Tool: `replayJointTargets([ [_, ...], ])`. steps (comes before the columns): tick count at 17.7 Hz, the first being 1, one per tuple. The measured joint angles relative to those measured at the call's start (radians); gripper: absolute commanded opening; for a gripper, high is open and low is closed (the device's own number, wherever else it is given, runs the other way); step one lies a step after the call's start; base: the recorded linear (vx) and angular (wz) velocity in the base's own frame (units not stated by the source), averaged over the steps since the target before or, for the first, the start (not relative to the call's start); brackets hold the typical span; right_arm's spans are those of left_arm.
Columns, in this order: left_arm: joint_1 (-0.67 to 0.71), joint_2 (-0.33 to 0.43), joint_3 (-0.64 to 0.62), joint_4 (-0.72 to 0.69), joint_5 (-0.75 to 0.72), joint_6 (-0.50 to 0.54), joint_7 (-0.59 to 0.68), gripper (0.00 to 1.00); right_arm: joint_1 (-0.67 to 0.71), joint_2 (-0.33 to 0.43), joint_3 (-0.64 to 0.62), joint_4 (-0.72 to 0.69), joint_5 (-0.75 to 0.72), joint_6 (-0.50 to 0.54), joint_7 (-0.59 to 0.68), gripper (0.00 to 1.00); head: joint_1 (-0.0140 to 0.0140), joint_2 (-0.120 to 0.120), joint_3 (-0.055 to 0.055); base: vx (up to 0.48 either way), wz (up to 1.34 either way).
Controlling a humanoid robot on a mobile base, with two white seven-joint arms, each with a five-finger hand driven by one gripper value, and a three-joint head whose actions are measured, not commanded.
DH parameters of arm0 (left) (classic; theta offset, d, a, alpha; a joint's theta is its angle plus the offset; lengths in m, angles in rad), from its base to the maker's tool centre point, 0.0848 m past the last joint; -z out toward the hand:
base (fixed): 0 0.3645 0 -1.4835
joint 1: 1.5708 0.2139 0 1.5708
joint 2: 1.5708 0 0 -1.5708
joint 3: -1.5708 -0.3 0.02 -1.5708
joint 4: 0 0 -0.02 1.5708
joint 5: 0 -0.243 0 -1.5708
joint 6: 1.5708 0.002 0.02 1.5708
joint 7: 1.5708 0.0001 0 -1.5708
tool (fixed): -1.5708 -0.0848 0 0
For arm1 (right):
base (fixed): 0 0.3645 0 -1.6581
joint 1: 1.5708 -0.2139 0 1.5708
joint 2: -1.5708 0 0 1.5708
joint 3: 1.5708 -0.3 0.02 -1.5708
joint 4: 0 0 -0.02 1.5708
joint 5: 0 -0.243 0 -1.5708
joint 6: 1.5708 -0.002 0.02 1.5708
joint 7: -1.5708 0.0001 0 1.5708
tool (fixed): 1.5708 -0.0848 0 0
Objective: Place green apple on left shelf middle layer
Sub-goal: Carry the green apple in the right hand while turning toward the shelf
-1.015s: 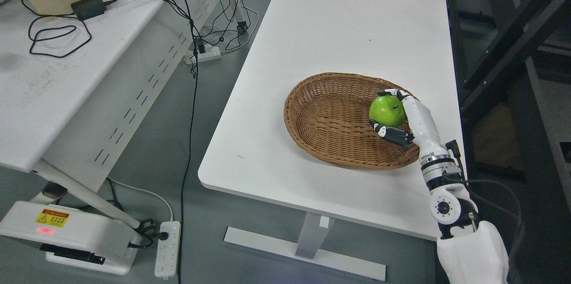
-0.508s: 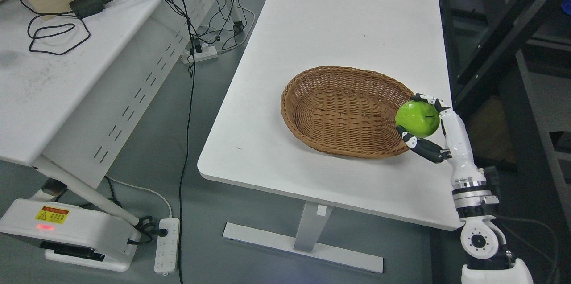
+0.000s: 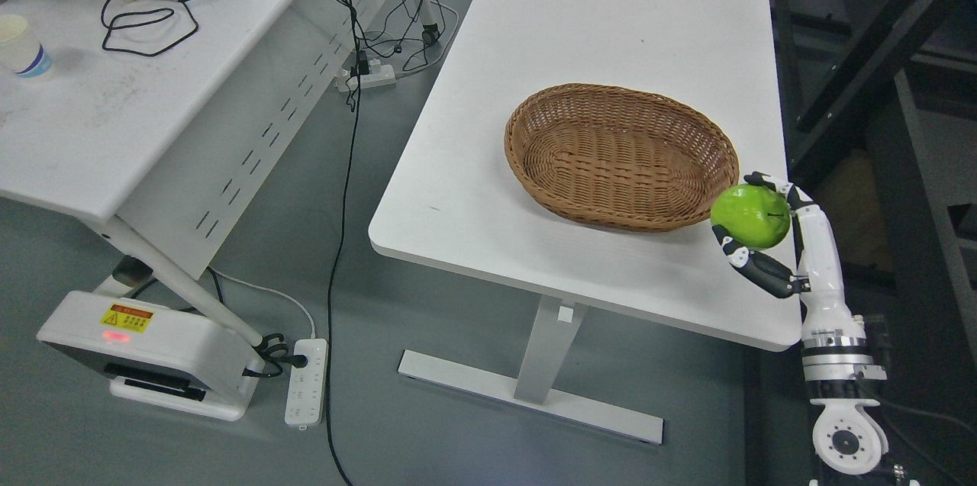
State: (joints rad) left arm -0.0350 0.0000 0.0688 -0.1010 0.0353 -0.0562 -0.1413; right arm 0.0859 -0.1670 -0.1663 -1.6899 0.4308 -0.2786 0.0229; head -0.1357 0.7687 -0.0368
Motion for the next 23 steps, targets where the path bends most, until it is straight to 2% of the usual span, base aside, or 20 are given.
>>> replayJointTargets([
  [11, 0.000, 0.000, -0.001, 0.000, 0.000, 0.000, 0.000, 1.00, 0.044, 0.023, -0.039, -0.018, -0.007, 0.002, 0.000, 0.00, 0.0000, 0.000, 0.000, -0.149, -0.22],
  [23, 0.000, 0.000, -0.001, 0.000, 0.000, 0.000, 0.000, 1.00, 0.095, 0.047, -0.020, -0.022, -0.007, 0.005, 0.004, 0.00, 0.0000, 0.000, 0.000, -0.243, -0.03],
])
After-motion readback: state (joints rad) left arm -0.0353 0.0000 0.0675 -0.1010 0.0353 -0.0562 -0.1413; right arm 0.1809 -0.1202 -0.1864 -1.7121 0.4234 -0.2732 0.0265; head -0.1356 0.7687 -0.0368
